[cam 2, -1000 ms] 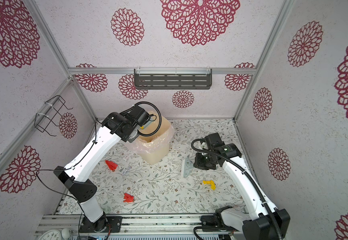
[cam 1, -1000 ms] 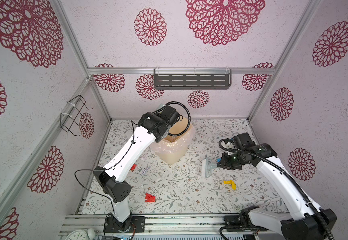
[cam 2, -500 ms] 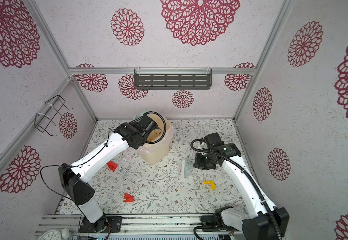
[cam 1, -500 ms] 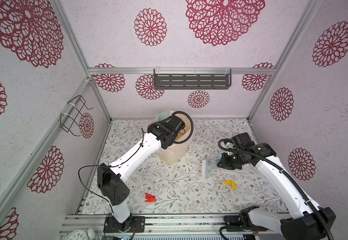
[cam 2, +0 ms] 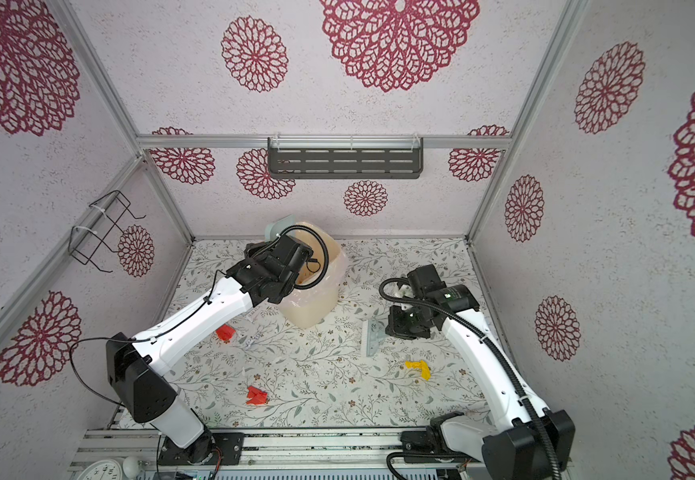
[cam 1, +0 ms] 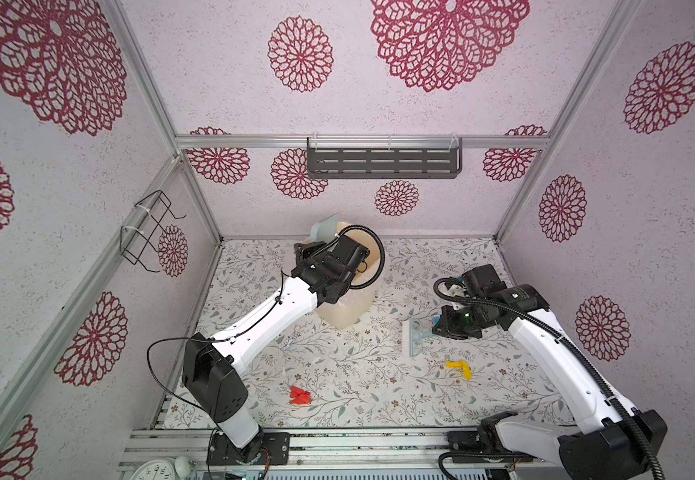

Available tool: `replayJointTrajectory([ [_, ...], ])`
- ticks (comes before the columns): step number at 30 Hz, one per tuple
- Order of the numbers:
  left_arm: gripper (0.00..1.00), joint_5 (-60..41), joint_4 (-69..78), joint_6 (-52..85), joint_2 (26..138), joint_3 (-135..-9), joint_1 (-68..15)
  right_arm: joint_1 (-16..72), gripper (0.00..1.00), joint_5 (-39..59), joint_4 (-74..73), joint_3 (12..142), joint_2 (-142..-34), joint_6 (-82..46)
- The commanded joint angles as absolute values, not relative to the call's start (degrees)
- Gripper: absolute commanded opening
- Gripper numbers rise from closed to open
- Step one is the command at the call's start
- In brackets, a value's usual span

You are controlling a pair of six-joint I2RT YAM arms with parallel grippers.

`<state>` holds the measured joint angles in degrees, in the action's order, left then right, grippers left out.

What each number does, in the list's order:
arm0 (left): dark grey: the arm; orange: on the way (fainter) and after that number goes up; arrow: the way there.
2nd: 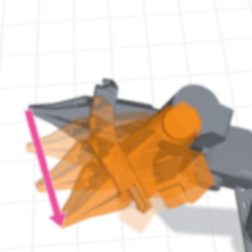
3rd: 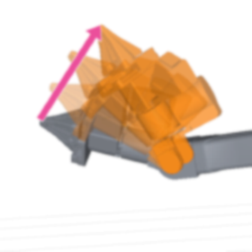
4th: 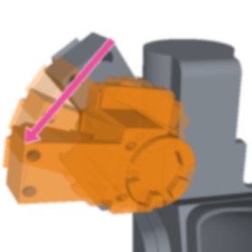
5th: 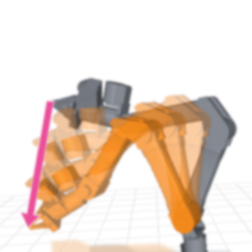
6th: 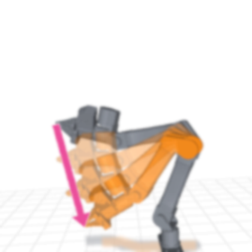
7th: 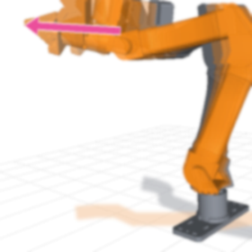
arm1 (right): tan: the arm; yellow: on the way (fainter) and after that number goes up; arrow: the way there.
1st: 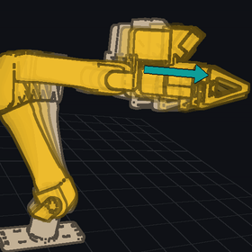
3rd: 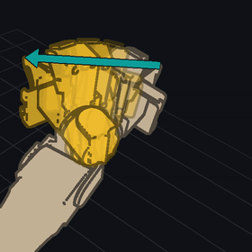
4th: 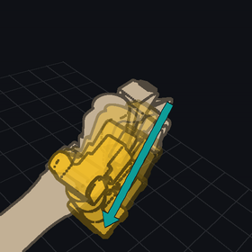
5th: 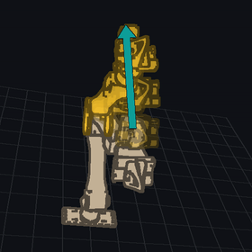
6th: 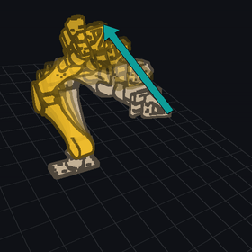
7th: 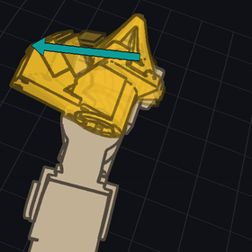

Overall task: Sweep away the paper scraps from the table
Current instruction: 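Tip the dustpan over the beige bin with the left gripper to empty it, then lower the empty dustpan by the yellow scrap while the right brings the brush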

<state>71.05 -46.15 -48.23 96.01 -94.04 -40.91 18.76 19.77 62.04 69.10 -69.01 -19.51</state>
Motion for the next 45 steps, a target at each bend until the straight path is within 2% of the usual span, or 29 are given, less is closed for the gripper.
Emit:
replayJointTrajectory([
  [1, 0.0, 71.04, -46.31, -45.25, 94.72, -97.69, -41.95, 18.45, 0.0, 20.08, 63.1, 71.07, -68.47, -18.81],
  [11, 0.0, 62.61, -61.0, -27.54, 98.35, -113.05, -48.29, 18.43, 0.0, 16.62, 65.33, 74.05, -68.36, -18.58],
  [21, 0.0, 46.19, -73.01, -9.44, 104.14, -123.79, -54.32, 17.1, 0.0, 3.79, 72.41, 79.07, -66.45, -20.21],
  [27, 0.0, 34.11, -71.66, -3.28, 104.59, -121.01, -56.4, 16.19, 0.0, -5.75, 79.15, 81.62, -65.67, -21.91],
  [34, 0.0, 20.94, -67.44, 0.29, 103.13, -111.09, -57.91, 16.04, 0.0, -17.27, 86.33, 81.26, -66.19, -25.69],
  [45, 0.0, 4.51, -60.56, 3.65, 101.08, -96.97, -59.06, 15.77, 0.0, -24.14, 86.68, 72.53, -67.21, -27.95],
])
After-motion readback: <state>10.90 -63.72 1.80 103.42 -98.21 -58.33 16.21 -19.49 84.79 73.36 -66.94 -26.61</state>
